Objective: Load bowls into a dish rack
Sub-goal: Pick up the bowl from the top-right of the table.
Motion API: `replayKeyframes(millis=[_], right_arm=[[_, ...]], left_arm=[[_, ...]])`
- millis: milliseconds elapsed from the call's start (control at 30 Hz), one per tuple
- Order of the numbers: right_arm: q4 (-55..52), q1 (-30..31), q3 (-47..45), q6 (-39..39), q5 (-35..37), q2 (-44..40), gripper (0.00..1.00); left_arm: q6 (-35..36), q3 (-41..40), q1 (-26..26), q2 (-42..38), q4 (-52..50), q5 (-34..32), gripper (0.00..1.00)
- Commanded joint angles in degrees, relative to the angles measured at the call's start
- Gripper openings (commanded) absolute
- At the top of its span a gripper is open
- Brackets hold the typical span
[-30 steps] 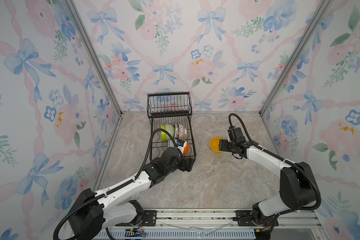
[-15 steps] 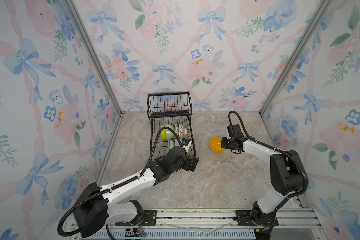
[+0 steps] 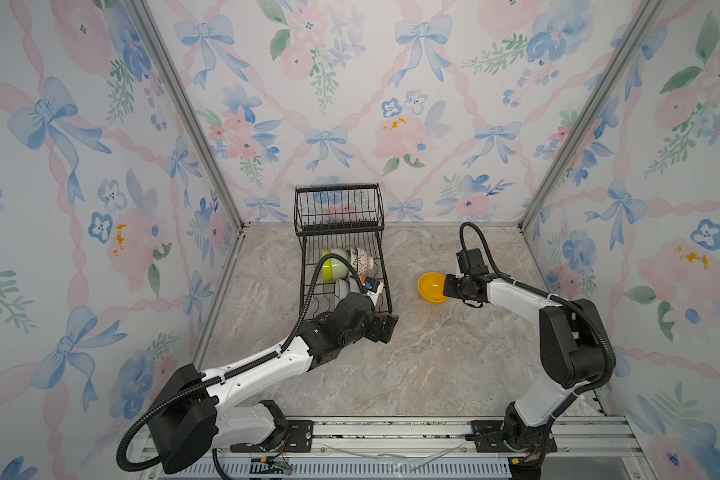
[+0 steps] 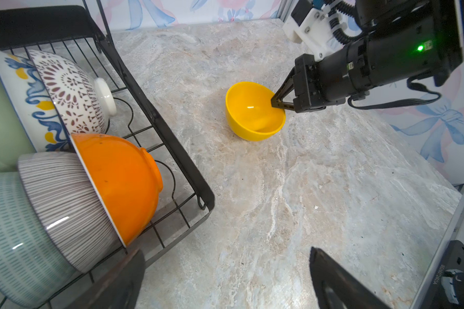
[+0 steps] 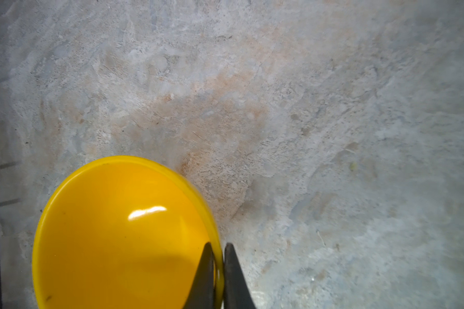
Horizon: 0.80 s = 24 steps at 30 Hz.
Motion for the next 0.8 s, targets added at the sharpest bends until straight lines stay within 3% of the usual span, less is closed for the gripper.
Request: replayKeyframes(millis=[0,367,567,767], right_arm=[[0.2,-0.4,-1.0,0.3,-0.5,-1.2,0.0],[-0.3,0.6,-9.1,0.1,-5.3,-15.6,0.0],[-2.6,7.0,-12.9,-1.5,-6.7,-22.9,0.0],[-2.5,17.1,-15.0,-1.6,-7.1,-26.5,0.0]], left_arm=[[0.7,1.5,-0.4,0.0,-1.0,-1.0,0.98],[-0.2,1.8,-0.4,-0.7,-0.4,-3.1,0.98],[-1.3,1.2,-0.3,-2.8,0.0,-5.5,0.98],[-3.1,-0.3,0.8,-6.5,-0.6,-8.3,0.98]])
